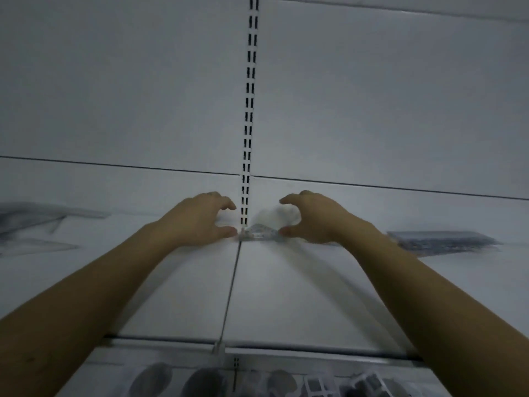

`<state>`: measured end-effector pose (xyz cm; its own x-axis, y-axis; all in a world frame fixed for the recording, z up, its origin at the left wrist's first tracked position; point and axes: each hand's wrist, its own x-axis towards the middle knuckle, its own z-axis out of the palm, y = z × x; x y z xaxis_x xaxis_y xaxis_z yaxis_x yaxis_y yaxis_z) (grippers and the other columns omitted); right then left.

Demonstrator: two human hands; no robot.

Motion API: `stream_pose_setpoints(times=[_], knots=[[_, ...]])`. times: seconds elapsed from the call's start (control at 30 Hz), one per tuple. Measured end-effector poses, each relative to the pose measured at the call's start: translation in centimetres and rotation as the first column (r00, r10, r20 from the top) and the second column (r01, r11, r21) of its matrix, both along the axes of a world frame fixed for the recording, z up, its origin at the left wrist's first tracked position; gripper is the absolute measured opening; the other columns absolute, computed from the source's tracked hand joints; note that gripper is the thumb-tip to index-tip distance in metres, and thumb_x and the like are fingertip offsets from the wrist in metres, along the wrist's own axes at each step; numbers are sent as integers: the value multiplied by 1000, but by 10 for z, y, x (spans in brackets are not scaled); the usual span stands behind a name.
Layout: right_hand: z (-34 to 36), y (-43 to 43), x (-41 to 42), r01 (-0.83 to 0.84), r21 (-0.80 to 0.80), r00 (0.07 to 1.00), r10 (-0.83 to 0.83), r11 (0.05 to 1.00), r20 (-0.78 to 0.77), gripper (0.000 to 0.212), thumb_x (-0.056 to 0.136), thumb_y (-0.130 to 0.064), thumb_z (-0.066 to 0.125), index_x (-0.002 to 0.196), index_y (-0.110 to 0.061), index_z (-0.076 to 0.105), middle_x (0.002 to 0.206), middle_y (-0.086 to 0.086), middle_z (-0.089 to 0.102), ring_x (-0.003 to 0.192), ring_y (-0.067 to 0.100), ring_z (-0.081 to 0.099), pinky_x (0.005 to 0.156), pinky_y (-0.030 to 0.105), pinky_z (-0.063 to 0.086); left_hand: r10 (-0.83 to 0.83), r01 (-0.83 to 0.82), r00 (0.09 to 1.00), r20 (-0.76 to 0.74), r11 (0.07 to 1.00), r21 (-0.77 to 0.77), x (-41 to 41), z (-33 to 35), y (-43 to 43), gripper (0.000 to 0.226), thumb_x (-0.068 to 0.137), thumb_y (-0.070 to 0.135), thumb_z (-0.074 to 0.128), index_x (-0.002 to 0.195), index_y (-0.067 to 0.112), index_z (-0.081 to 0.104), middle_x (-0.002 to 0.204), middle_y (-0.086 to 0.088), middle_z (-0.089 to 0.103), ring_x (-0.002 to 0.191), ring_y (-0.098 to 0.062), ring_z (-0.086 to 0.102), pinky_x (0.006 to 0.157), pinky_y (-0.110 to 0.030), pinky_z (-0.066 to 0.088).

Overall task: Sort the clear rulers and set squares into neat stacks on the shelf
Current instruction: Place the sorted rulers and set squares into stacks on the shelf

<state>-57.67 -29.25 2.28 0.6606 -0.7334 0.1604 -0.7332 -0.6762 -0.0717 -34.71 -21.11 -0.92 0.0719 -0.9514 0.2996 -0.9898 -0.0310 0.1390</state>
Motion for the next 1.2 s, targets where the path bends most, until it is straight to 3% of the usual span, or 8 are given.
stream_pose_setpoints(times=[0.23,0.4,0.53,0.7,0.87,1.0,1.07,1.2], knots=[[0,43,125,-246,15,968,247,969,-42,86,79,-59,65,149,-29,26,153,5,30,137,27,30,112,44,29,206,-205,978,31,978,-49,79,-3,77,58,83,60,56,133,32,47,135,6,50,121,-15,47,101,-36,39],[-3,79,207,-378,90,919,385,921,-86,85,81,-59,63,150,-30,23,154,6,26,138,28,30,113,46,28,385,-385,923,-7,920,-74,140,-15,147,58,83,62,54,131,30,50,136,3,50,122,-18,47,99,-37,39],[-5,116,267,-489,145,860,503,860,-88,79,84,-58,60,149,-28,26,150,6,34,134,26,37,109,38,32,561,-562,827,-32,827,-38,194,-20,207,70,78,72,44,134,30,48,139,0,50,126,-23,45,103,-42,38],[-18,164,331,-594,165,779,614,788,-127,76,87,-60,53,150,-25,29,155,3,31,140,22,32,110,33,27,737,-733,674,-49,676,76,252,-30,260,73,82,73,41,141,31,39,149,-1,39,133,-26,37,107,-48,33],[-37,177,367,-581,159,791,600,798,-118,72,89,-62,49,148,-24,32,153,5,35,138,24,35,110,34,29,758,-757,644,-105,651,61,272,-43,271,68,84,72,41,138,31,47,146,-1,43,134,-26,35,106,-46,32],[-44,165,364,-571,130,821,567,811,69,73,83,-61,59,143,-25,40,146,2,45,129,22,46,101,28,35,723,-746,647,-242,665,-8,275,-45,267,46,90,49,50,133,32,53,134,2,55,125,-23,44,105,-44,38],[-47,158,361,-536,75,843,531,841,82,72,81,-63,60,141,-26,43,141,1,49,125,22,49,101,30,38,685,-727,659,-312,686,-30,274,-44,266,43,90,40,56,131,27,56,127,1,61,116,-22,53,101,-41,43],[-54,152,356,-497,91,865,484,863,128,56,85,-57,59,132,-28,52,125,-3,61,115,19,55,99,31,42,670,-699,680,-297,715,13,274,-38,259,46,91,23,60,135,18,52,120,-1,63,112,-21,55,98,-31,44]])
